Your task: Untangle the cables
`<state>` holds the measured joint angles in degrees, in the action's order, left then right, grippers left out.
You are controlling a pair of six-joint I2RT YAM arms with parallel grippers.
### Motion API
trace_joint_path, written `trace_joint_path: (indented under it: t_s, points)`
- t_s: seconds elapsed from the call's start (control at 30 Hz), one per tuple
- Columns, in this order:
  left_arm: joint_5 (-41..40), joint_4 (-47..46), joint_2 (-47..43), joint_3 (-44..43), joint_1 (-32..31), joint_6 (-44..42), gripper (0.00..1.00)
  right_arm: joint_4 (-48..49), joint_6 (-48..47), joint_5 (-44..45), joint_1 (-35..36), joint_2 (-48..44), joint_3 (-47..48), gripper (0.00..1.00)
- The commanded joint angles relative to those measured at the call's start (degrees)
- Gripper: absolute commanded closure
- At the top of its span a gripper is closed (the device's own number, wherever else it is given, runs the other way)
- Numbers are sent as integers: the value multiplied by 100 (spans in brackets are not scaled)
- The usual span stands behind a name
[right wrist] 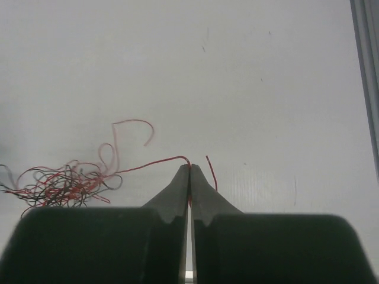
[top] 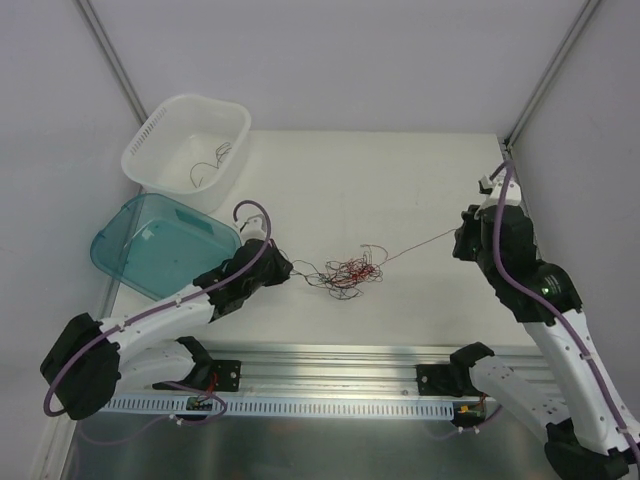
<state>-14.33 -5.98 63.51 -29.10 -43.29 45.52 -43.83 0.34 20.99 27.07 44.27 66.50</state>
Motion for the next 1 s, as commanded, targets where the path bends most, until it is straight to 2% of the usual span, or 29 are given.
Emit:
trace_joint_path:
  t_s: [0.0,0.1,0.2,0.23,0.3,0.33,0.43,0.47,0.5,0.67,0.87,0.97]
  points:
    - [-439,709,-496,45,206,-289,100,-81,115,107,-577,117,-347,99]
    - [-501,1010,-821,106,400,-324,100,-239,300,-77,-1288,125,-541,99]
    - [-169,993,-972,2,400,-613,100,-275,291,-779,-1468,239,-647,98]
    - [225,941,-876,-77,391,-736,100,-249,300,-1390,-1468,396,-717,91]
    - [640,914,-717,-349,348,-957,100,-91,440,-1991,-1355,486,-875,78]
    - [894,879,-569,-420,278,-974,100,188,502,-2290,-1240,425,-1102,61]
    - [1063,748,-304,-684,-74,-1010,100,585,914,-2162,-521,241,-1314,40]
    - [1081,712,-225,-745,-162,-1001,100,674,994,-2135,-310,222,-1341,37]
    - [1099,712,-138,-885,-267,-992,100,770,1055,-1960,136,214,-1350,36]
    - [1222,668,302,-1229,-707,-957,100,1657,1328,-2047,1368,450,-1525,35]
    - [1169,651,233,-1440,-979,-1044,100,2668,1995,-1749,2179,1196,-1912,37]
    - [1143,651,101,-1432,-1024,-1132,100,3222,2171,-1949,2390,1636,-2097,41]
